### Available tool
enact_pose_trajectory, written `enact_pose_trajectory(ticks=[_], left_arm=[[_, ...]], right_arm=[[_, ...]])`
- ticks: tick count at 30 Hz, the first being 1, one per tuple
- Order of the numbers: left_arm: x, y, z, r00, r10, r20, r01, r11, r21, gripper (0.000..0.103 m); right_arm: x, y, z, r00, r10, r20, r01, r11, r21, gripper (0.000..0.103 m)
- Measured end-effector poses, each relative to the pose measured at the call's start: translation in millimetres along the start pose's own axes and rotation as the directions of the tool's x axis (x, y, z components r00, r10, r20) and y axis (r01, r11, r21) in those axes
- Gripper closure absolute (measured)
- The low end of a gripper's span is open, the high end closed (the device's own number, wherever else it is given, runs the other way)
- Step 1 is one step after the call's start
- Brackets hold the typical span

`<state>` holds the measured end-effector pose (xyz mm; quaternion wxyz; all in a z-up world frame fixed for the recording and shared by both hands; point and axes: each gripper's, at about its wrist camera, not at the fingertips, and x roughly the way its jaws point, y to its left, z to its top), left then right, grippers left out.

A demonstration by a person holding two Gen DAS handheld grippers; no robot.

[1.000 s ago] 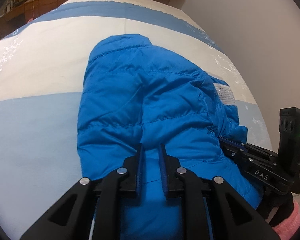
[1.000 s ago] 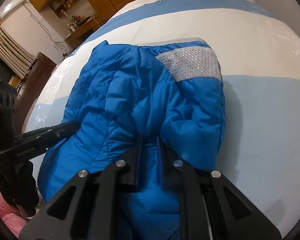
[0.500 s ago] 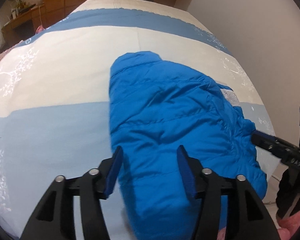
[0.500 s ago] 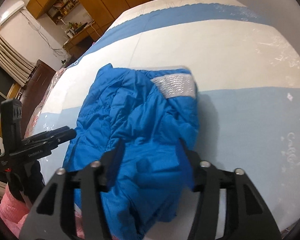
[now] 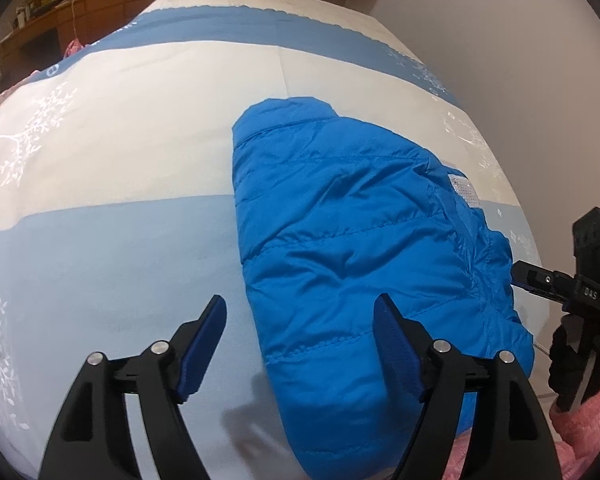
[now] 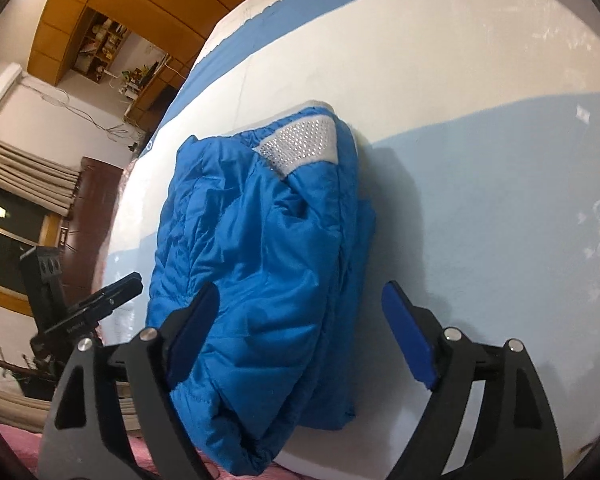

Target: Fold large clothes

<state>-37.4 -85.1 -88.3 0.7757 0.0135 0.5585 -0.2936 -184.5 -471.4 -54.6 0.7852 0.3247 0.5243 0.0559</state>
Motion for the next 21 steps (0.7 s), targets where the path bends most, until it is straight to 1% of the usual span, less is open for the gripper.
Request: enact_pose_trajectory(ticks=[6, 10, 12, 17, 19, 21], left_arm=[[14.1, 5.0, 1.4, 0.999, -0.025, -0.047, 0.025, 1.000, 0.005, 0.024], [25.2, 8.2, 2.7, 0.996, -0.054, -0.068, 0.054, 0.999, 0.002, 0.019], [29.0, 9.6, 3.4, 0.995, -0.069, -0.072, 0.070, 0.998, 0.001, 0.017], [39.9, 13.7, 5.2, 0.988, -0.132, -0.086, 0.132, 0.991, -0.008, 0.013], [44.3, 15.8, 5.5, 0.982, -0.163, -0.090, 0.163, 0.987, -0.013, 0.010], [51.8, 20.0, 6.2, 0.973, -0.210, -0.098, 0.207, 0.978, -0.034, 0.006]], right_arm=[[11.5, -10.2, -1.0, 0.997, 0.054, -0.054, -0.053, 0.998, 0.027, 0.014], [22.4, -16.0, -5.3, 0.993, 0.072, -0.093, -0.069, 0.997, 0.038, 0.013], [25.7, -18.6, -7.8, 0.990, 0.095, -0.104, -0.090, 0.995, 0.050, 0.013], [33.4, -27.4, -12.4, 0.980, 0.159, -0.123, -0.148, 0.985, 0.090, 0.012], [37.1, -34.5, -16.0, 0.972, 0.199, -0.125, -0.183, 0.975, 0.124, 0.012], [40.0, -41.2, -17.7, 0.964, 0.236, -0.124, -0.216, 0.964, 0.153, 0.011]])
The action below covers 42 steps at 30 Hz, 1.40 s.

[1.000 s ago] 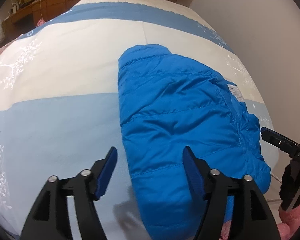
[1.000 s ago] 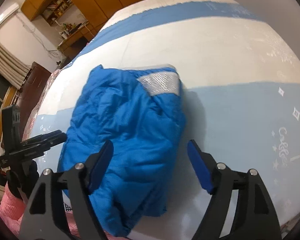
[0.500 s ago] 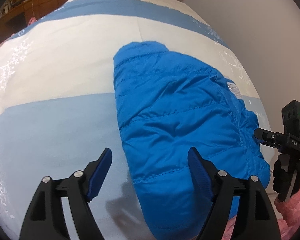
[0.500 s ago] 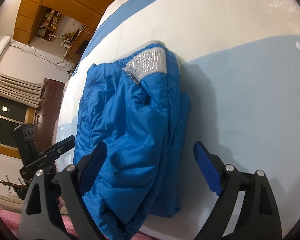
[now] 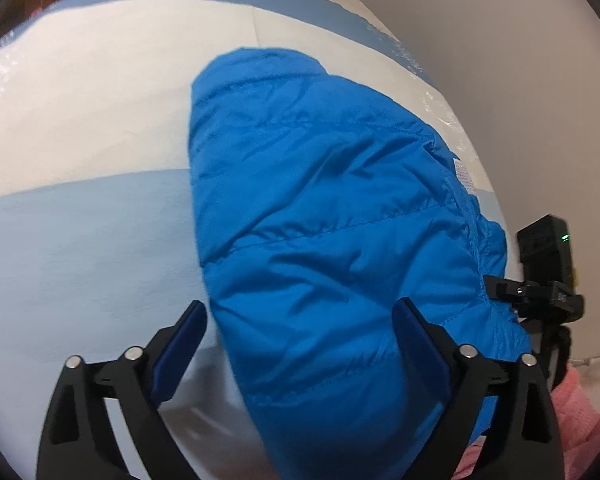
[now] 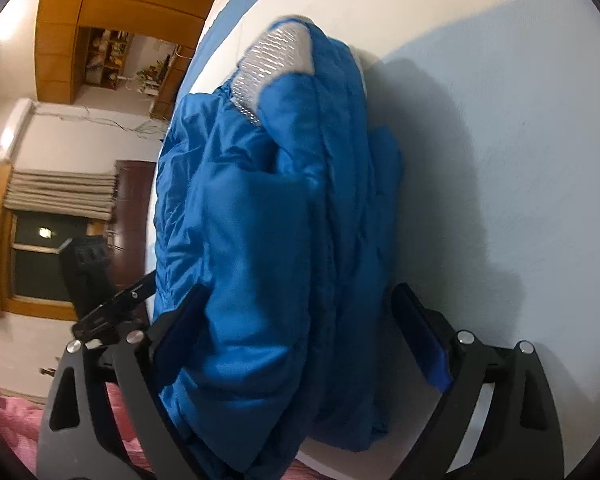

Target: Fold large clothes

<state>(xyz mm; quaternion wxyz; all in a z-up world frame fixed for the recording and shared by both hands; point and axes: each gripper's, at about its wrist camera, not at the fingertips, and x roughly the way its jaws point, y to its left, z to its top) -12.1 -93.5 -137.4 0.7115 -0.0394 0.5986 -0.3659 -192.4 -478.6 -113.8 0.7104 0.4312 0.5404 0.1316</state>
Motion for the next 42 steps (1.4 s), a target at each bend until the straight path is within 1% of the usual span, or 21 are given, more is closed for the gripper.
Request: enact_pose_trajectory(ticks=[2, 5, 7, 9, 10, 12, 13, 15, 18, 25, 28, 30, 34, 38, 42], left_arm=[[6.8, 5.0, 1.0, 0.999, -0.051, -0.009, 0.051, 0.998, -0.023, 0.003], [18.1, 13.9, 2.9, 0.991, -0.135, -0.017, 0.134, 0.989, -0.068, 0.003], [22.5, 17.8, 4.2, 0.986, -0.166, -0.016, 0.164, 0.982, -0.092, 0.003], [23.3, 18.3, 4.5, 0.984, -0.176, -0.011, 0.174, 0.979, -0.103, 0.003], [22.9, 18.2, 4.2, 0.984, -0.178, -0.008, 0.176, 0.979, -0.104, 0.003], [20.2, 17.2, 2.0, 0.984, -0.180, 0.002, 0.179, 0.979, -0.100, 0.009], [16.5, 18.0, 0.5, 0.983, -0.181, 0.006, 0.181, 0.979, -0.093, 0.011], [13.5, 15.5, -1.6, 0.983, -0.185, 0.010, 0.186, 0.979, -0.086, 0.017], [11.4, 10.3, -0.3, 0.982, -0.187, 0.018, 0.188, 0.979, -0.079, 0.019], [-3.5, 7.8, -4.2, 0.977, -0.207, 0.041, 0.209, 0.976, -0.060, 0.024], [-12.5, -3.7, -4.6, 0.976, -0.208, 0.063, 0.211, 0.977, -0.039, 0.024], [-19.2, -3.7, -2.9, 0.976, -0.204, 0.078, 0.207, 0.978, -0.034, 0.024], [-40.6, 0.7, 14.0, 0.975, -0.182, 0.125, 0.186, 0.982, -0.027, 0.024], [-56.4, 12.0, 32.8, 0.974, -0.160, 0.162, 0.165, 0.986, -0.022, 0.024], [-64.4, 32.5, 57.0, 0.970, -0.140, 0.200, 0.150, 0.988, -0.039, 0.024]], right_arm=[[2.0, -7.0, -1.2, 0.999, 0.043, 0.001, -0.043, 0.999, 0.025, 0.011], [2.0, -9.1, -1.6, 0.998, 0.064, 0.005, -0.064, 0.998, 0.022, 0.011], [2.3, -7.7, -2.5, 0.997, 0.070, 0.010, -0.070, 0.997, 0.009, 0.011], [4.9, -6.6, -2.1, 0.996, 0.083, 0.018, -0.083, 0.997, 0.001, 0.013], [6.2, -4.9, -2.5, 0.995, 0.097, 0.024, -0.097, 0.995, 0.003, 0.016], [6.2, -6.5, -4.4, 0.991, 0.127, 0.032, -0.128, 0.992, 0.018, 0.026], [4.8, -7.5, -6.1, 0.989, 0.140, 0.036, -0.141, 0.990, 0.024, 0.029], [1.7, -6.7, -4.6, 0.987, 0.156, 0.042, -0.158, 0.987, 0.024, 0.040], [-3.9, -6.1, -7.6, 0.987, 0.156, 0.047, -0.157, 0.988, 0.011, 0.048], [-17.2, 12.3, -15.0, 0.988, 0.137, 0.067, -0.135, 0.990, -0.030, 0.051], [-24.2, 27.2, -10.3, 0.989, 0.126, 0.079, -0.121, 0.991, -0.064, 0.051], [-24.2, 38.8, 1.6, 0.988, 0.126, 0.085, -0.119, 0.990, -0.081, 0.051], [-22.3, 60.4, 19.2, 0.987, 0.131, 0.090, -0.118, 0.984, -0.137, 0.051], [-10.8, 83.7, 48.8, 0.987, 0.139, 0.079, -0.122, 0.975, -0.186, 0.051], [8.3, 104.9, 83.8, 0.989, 0.135, 0.068, -0.116, 0.967, -0.229, 0.051]])
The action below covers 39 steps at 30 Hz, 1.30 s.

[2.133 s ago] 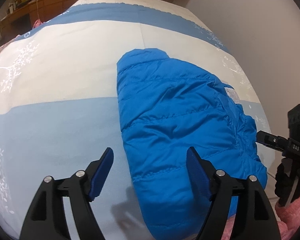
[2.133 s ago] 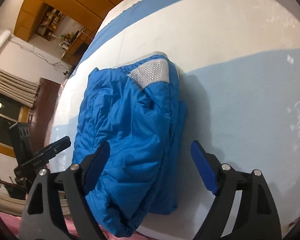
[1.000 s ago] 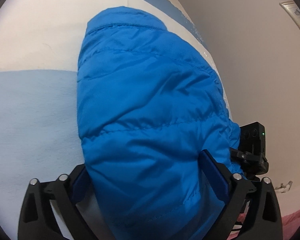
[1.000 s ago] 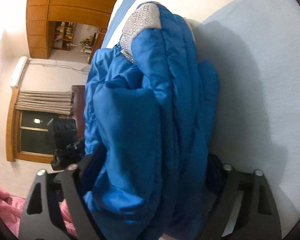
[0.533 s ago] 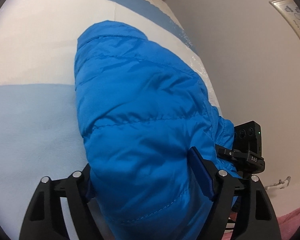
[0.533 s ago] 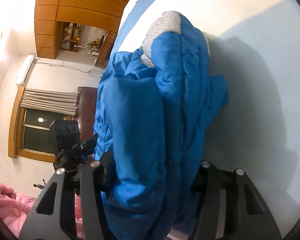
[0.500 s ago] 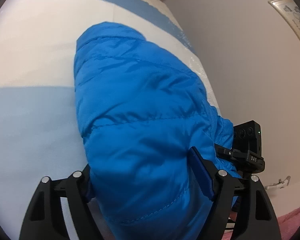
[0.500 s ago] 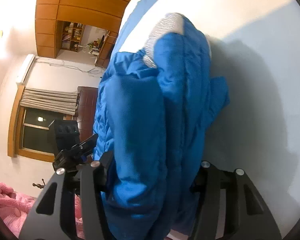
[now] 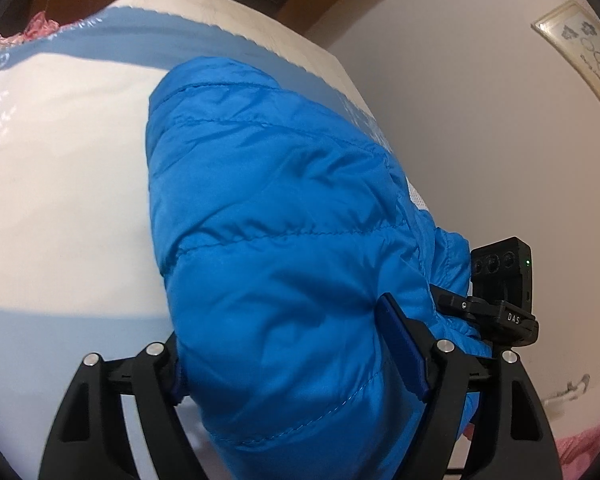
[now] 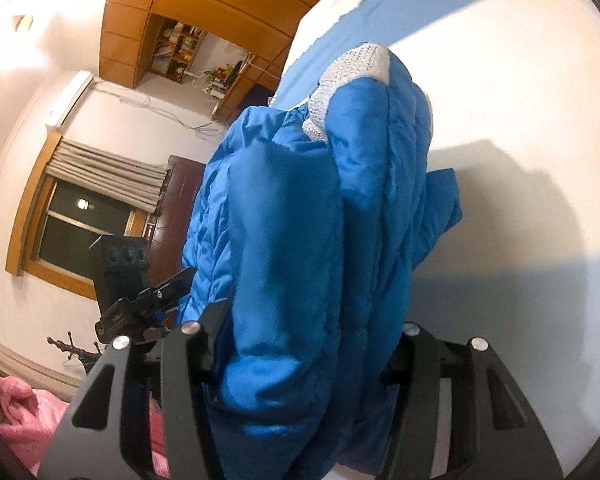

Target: Fold large clothes

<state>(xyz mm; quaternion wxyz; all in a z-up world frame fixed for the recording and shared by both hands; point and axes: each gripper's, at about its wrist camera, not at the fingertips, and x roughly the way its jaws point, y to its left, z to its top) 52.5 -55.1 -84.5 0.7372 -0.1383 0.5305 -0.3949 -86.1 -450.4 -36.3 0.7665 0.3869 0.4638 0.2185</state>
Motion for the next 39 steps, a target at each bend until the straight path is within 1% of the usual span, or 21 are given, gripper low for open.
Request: enact_pose_trajectory(ticks=[3, 7, 9, 11, 13, 16, 18, 20, 21, 23, 24, 25, 26, 27, 29, 31, 33, 35, 36, 37, 39], left_arm=[[0.4, 10.5, 14.4, 1.000, 0.013, 0.026, -0.012, 1.000, -0.008, 0.024], [1.9, 34.5, 33.8, 0.998, 0.033, 0.055, -0.032, 0.999, -0.026, 0.024], [8.1, 47.9, 39.9, 0.998, 0.042, 0.054, -0.040, 0.998, -0.048, 0.024], [10.4, 59.3, 39.0, 0.998, 0.052, 0.048, -0.049, 0.997, -0.064, 0.024], [22.1, 69.5, 40.9, 0.997, 0.064, 0.034, -0.061, 0.995, -0.080, 0.024], [40.1, 89.2, 34.6, 0.996, 0.086, -0.003, -0.086, 0.992, -0.095, 0.022], [47.4, 98.5, 27.4, 0.996, 0.084, 0.003, -0.084, 0.993, -0.086, 0.017], [54.0, 103.6, 32.3, 0.997, 0.077, 0.005, -0.076, 0.993, -0.089, 0.016], [53.5, 103.4, 30.8, 0.997, 0.076, 0.004, -0.076, 0.993, -0.091, 0.015], [51.3, 102.4, 32.5, 0.996, 0.086, -0.004, -0.086, 0.992, -0.097, 0.015], [56.7, 108.4, 42.4, 0.996, 0.091, -0.007, -0.092, 0.991, -0.102, 0.015], [55.3, 107.0, 42.6, 0.995, 0.104, -0.012, -0.104, 0.988, -0.111, 0.016], [56.0, 106.8, 47.0, 0.993, 0.115, -0.013, -0.116, 0.986, -0.119, 0.016], [50.1, 105.1, 44.1, 0.991, 0.132, -0.010, -0.132, 0.983, -0.125, 0.016], [37.3, 89.2, 48.4, 0.986, 0.164, 0.001, -0.163, 0.978, -0.130, 0.016], [23.4, 79.8, 39.9, 0.980, 0.196, 0.018, -0.192, 0.974, -0.122, 0.016], [12.6, 67.4, 29.7, 0.975, 0.219, 0.036, -0.214, 0.971, -0.106, 0.016], [3.5, 55.0, 16.8, 0.972, 0.230, 0.051, -0.225, 0.970, -0.093, 0.015], [1.0, 51.8, 11.6, 0.970, 0.239, 0.053, -0.234, 0.968, -0.089, 0.015], [1.7, 50.3, 4.0, 0.964, 0.262, 0.047, -0.258, 0.963, -0.080, 0.015], [6.8, 48.3, -9.2, 0.956, 0.291, 0.028, -0.289, 0.956, -0.058, 0.014]], right_arm=[[19.9, 5.0, 22.7, 1.000, 0.004, -0.008, -0.004, 1.000, -0.023, 0.051], [43.8, -1.3, 49.2, 1.000, 0.010, -0.022, -0.010, 0.999, -0.031, 0.051], [57.1, -7.6, 60.9, 0.999, 0.006, -0.036, -0.007, 1.000, -0.025, 0.051], [71.2, -13.6, 70.4, 0.999, -0.002, -0.052, 0.001, 1.000, -0.019, 0.051], [86.9, -18.1, 78.1, 0.998, -0.006, -0.068, 0.006, 1.000, 0.005, 0.051], [106.8, -40.2, 75.8, 0.995, -0.027, -0.092, 0.031, 0.998, 0.046, 0.048], [109.0, -48.8, 73.2, 0.996, -0.002, -0.084, 0.008, 0.998, 0.067, 0.043], [110.2, -54.9, 69.9, 0.997, 0.015, -0.079, -0.007, 0.994, 0.105, 0.042], [109.5, -53.5, 69.9, 0.997, 0.006, -0.079, 0.002, 0.995, 0.101, 0.041], [107.5, -47.6, 71.1, 0.996, -0.026, -0.089, 0.034, 0.995, 0.090, 0.038], [105.0, -42.9, 72.8, 0.995, -0.049, -0.092, 0.056, 0.995, 0.080, 0.036], [102.2, -37.2, 73.5, 0.993, -0.077, -0.092, 0.083, 0.994, 0.066, 0.034], [93.9, -28.9, 72.5, 0.988, -0.128, -0.085, 0.132, 0.990, 0.039, 0.031], [88.2, -21.6, 71.9, 0.984, -0.162, -0.076, 0.163, 0.986, 0.018, 0.030], [74.7, -6.0, 65.0, 0.972, -0.230, -0.051, 0.229, 0.973, -0.028, 0.028], [57.5, 12.1, 54.2, 0.965, -0.261, -0.021, 0.259, 0.964, -0.065, 0.027], [48.7, 29.5, 44.8, 0.969, -0.249, -0.009, 0.247, 0.965, -0.092, 0.026], [45.8, 41.7, 32.7, 0.963, -0.269, -0.006, 0.265, 0.955, -0.130, 0.026], [45.6, 45.0, 23.9, 0.956, -0.293, -0.008, 0.289, 0.946, -0.146, 0.026], [46.7, 44.5, 19.6, 0.951, -0.310, -0.011, 0.305, 0.940, -0.154, 0.026], [51.3, 32.4, 9.5, 0.931, -0.364, -0.026, 0.356, 0.923, -0.146, 0.027]])
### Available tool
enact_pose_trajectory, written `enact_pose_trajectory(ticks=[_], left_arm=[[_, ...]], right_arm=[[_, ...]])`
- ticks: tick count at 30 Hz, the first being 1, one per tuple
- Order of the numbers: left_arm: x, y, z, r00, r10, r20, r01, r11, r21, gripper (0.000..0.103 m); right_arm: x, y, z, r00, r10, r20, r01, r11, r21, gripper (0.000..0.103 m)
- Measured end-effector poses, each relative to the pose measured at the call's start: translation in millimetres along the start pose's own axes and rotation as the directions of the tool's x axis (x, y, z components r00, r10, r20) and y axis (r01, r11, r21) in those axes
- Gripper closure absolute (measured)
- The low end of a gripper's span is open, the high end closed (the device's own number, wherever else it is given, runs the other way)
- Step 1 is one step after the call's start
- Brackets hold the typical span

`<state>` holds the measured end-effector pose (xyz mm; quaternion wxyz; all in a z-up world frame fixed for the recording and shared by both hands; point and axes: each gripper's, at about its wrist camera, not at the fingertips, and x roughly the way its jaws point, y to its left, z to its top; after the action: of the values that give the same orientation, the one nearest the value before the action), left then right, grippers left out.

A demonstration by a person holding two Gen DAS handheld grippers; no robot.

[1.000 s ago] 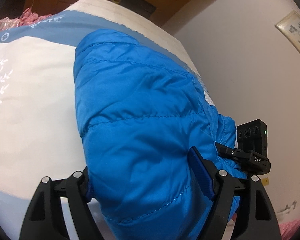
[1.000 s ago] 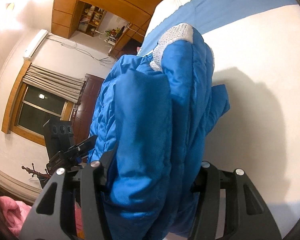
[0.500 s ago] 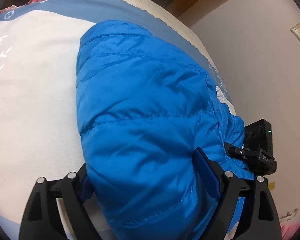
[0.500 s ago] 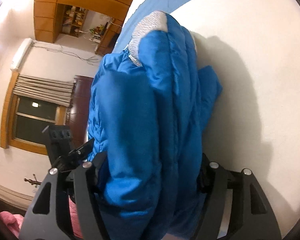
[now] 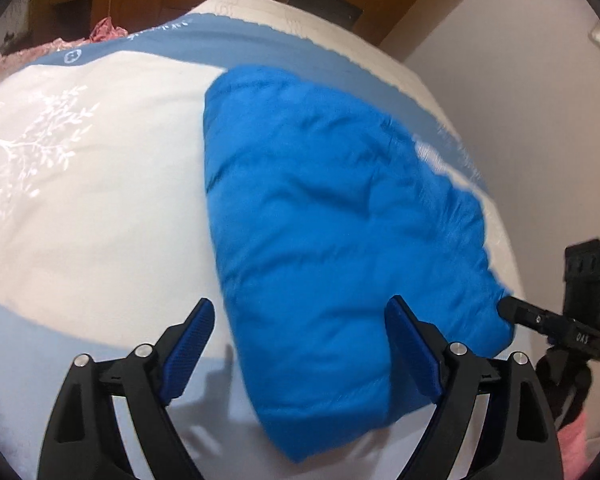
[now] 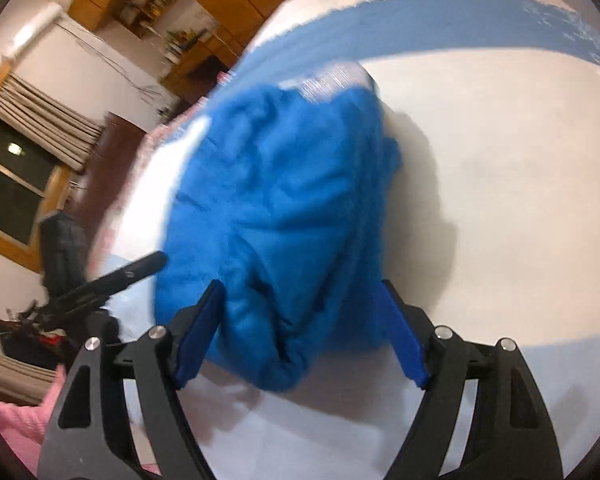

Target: Fold large clothes

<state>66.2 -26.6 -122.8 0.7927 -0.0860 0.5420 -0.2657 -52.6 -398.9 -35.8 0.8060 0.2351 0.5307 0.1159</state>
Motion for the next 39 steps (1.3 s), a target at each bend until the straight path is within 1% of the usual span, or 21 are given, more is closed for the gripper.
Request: enact_pose_trajectory(ticks=[2, 4, 6, 8, 10, 11, 13, 14, 16, 18, 20, 22, 24, 25, 27, 30, 32, 35, 39], left_arm=[[7.8, 4.9, -6.0, 1.000, -0.005, -0.006, 0.005, 1.000, -0.003, 0.012], [18.9, 10.2, -9.6, 1.000, -0.004, 0.002, 0.004, 1.000, 0.002, 0.006], [25.9, 10.9, -9.9, 1.000, 0.003, 0.010, -0.003, 1.000, 0.006, 0.004], [23.9, 14.8, -11.8, 1.000, 0.010, 0.007, -0.010, 1.000, -0.013, 0.005], [14.5, 11.6, -11.4, 0.999, 0.034, 0.000, -0.034, 0.999, -0.019, 0.006], [9.5, 7.5, -11.4, 0.999, 0.054, 0.001, -0.054, 0.998, -0.011, 0.007], [-6.0, 0.9, -13.4, 0.996, 0.088, 0.001, -0.088, 0.996, 0.003, 0.007], [-13.7, -0.4, -14.6, 0.995, 0.095, 0.003, -0.095, 0.995, -0.002, 0.007], [-30.3, -1.4, -17.7, 0.994, 0.111, 0.014, -0.110, 0.994, -0.023, 0.007], [-47.1, -5.2, -24.9, 0.992, 0.126, 0.023, -0.126, 0.992, -0.030, 0.007], [-59.9, -12.6, -28.0, 0.986, 0.164, 0.034, -0.163, 0.986, -0.022, 0.007], [-77.8, -16.6, -34.2, 0.982, 0.179, 0.052, -0.179, 0.984, -0.017, 0.006], [-89.3, -20.7, -38.9, 0.977, 0.205, 0.066, -0.204, 0.979, -0.013, 0.005], [-97.6, -18.0, -44.8, 0.974, 0.215, 0.072, -0.215, 0.977, -0.005, 0.004], [-101.3, -19.4, -45.7, 0.967, 0.234, 0.098, -0.236, 0.972, 0.005, 0.004], [-112.0, -24.0, -46.2, 0.965, 0.221, 0.140, -0.224, 0.975, 0.008, 0.004], [-121.5, -27.3, -48.6, 0.967, 0.214, 0.137, -0.218, 0.976, 0.016, 0.004], [-130.2, -31.9, -50.8, 0.962, 0.239, 0.136, -0.244, 0.970, 0.023, 0.004], [-139.7, -37.0, -53.9, 0.953, 0.276, 0.126, -0.283, 0.958, 0.044, 0.004]], right_arm=[[10.7, -16.7, -10.5, 1.000, -0.001, -0.014, 0.002, 0.999, 0.040, 0.027], [26.9, -29.8, -17.9, 1.000, -0.011, -0.019, 0.012, 0.998, 0.058, 0.027], [40.1, -38.1, -19.0, 1.000, -0.005, -0.028, 0.007, 0.995, 0.097, 0.025], [42.1, -40.0, -18.8, 1.000, 0.016, -0.025, -0.012, 0.990, 0.142, 0.025], [32.1, -34.2, -19.7, 1.000, 0.002, -0.015, 0.000, 0.991, 0.137, 0.028], [21.0, -30.7, -22.4, 1.000, -0.022, -0.008, 0.023, 0.993, 0.118, 0.027], [2.3, -17.5, -24.2, 0.997, -0.083, 0.004, 0.083, 0.993, 0.080, 0.018], [-4.1, -10.5, -26.4, 0.994, -0.108, 0.014, 0.107, 0.992, 0.066, 0.010], [-19.4, 5.9, -30.4, 0.986, -0.161, 0.041, 0.160, 0.987, 0.031, 0.010], [-24.6, 17.1, -35.7, 0.981, -0.190, 0.041, 0.189, 0.982, 0.018, 0.009], [-28.8, 31.9, -39.7, 0.975, -0.216, 0.046, 0.217, 0.976, 0.000, 0.009], [-31.2, 42.7, -46.2, 0.965, -0.260, 0.041, 0.261, 0.965, -0.018, 0.008], [-33.9, 47.4, -54.1, 0.958, -0.286, 0.033, 0.286, 0.958, -0.021, 0.008], [-37.5, 49.2, -58.1, 0.958, -0.287, 0.032, 0.287, 0.958, -0.020, 0.008], [-41.2, 55.5, -63.2, 0.957, -0.287, 0.035, 0.288, 0.957, -0.020, 0.008], [-44.6, 66.5, -67.4, 0.953, -0.300, 0.037, 0.301, 0.953, -0.027, 0.008], [-47.1, 71.7, -68.1, 0.950, -0.311, 0.037, 0.312, 0.949, -0.033, 0.008], [-54.9, 79.6, -70.7, 0.948, -0.314, 0.047, 0.316, 0.948, -0.047, 0.008], [-63.2, 92.1, -71.9, 0.934, -0.350, 0.065, 0.354, 0.933, -0.060, 0.007]])
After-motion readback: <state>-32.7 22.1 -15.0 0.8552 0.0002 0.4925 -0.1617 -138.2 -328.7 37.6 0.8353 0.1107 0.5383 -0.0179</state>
